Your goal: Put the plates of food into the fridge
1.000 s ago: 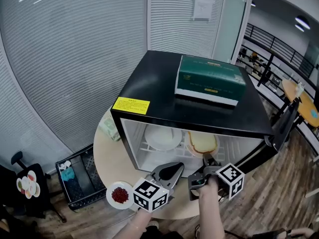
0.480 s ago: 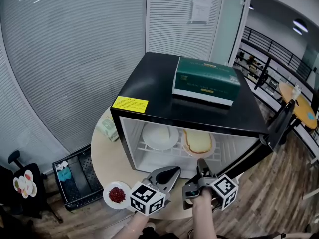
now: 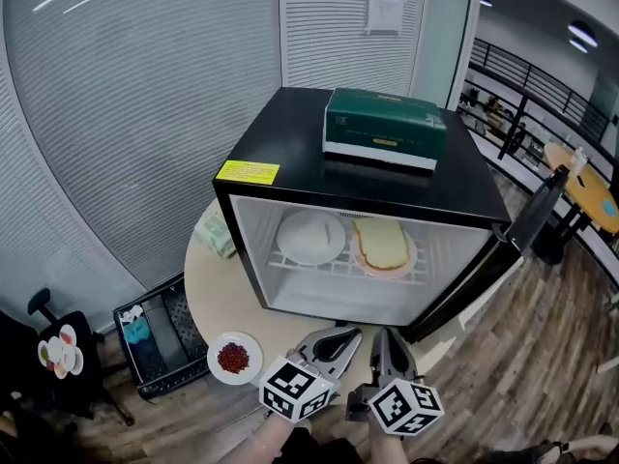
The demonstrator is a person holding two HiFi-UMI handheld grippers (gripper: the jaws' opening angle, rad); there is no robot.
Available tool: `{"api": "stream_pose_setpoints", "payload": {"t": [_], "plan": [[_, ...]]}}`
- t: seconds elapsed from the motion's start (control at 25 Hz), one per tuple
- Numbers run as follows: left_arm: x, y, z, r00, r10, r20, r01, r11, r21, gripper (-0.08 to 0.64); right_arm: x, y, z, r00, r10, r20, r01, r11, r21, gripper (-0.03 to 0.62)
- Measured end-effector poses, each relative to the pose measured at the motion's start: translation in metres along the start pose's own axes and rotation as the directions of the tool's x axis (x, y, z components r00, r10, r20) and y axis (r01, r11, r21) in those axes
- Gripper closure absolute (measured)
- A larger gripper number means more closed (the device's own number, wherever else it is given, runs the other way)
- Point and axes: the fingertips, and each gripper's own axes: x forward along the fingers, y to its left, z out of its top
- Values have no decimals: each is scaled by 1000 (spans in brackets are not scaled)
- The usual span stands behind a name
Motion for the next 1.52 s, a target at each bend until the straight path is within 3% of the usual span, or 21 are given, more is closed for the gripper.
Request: {"api": "stream_pose_setpoints", "payload": {"t": [0.08, 0.2, 0.32, 0.48, 0.68, 0.96, 1.32, 1.52], "plan": [[-4, -12, -3, 1000, -2, -3, 2, 1000, 12, 555, -13, 5, 3, 1000, 4, 23, -1, 991, -136, 584], [-12, -25, 0, 1000, 6, 11, -7, 999, 38, 555, -31, 15, 8, 997, 48, 68, -26, 953, -301, 584], [-25, -37, 0, 1000, 14, 27, -16, 998, 59, 555, -50, 18, 3, 993, 86, 83, -50, 930, -364, 584], [-48, -46, -23, 999, 52, 8, -53, 997, 61, 555, -78, 11, -22, 998, 38, 48, -11, 887, -462, 584], [-75, -59, -54, 995, 95, 0, -95, 995, 26, 555, -102, 11, -57, 1000, 12, -14, -17, 878, -478, 584], [-87, -63, -55, 995, 104, 14, -104, 995, -14, 555, -107, 16, -60, 1000, 22, -19, -29, 889, -456, 584], [-87, -66, -53, 991, 130, 29, -131, 991, 11, 555, -114, 13, -58, 1000, 20, -24, -29, 883, -468, 584], [-86, -68, -51, 989, 147, 36, -147, 989, 19, 555, -115, 14, -59, 998, 43, -37, -55, 900, -432, 584]]}}
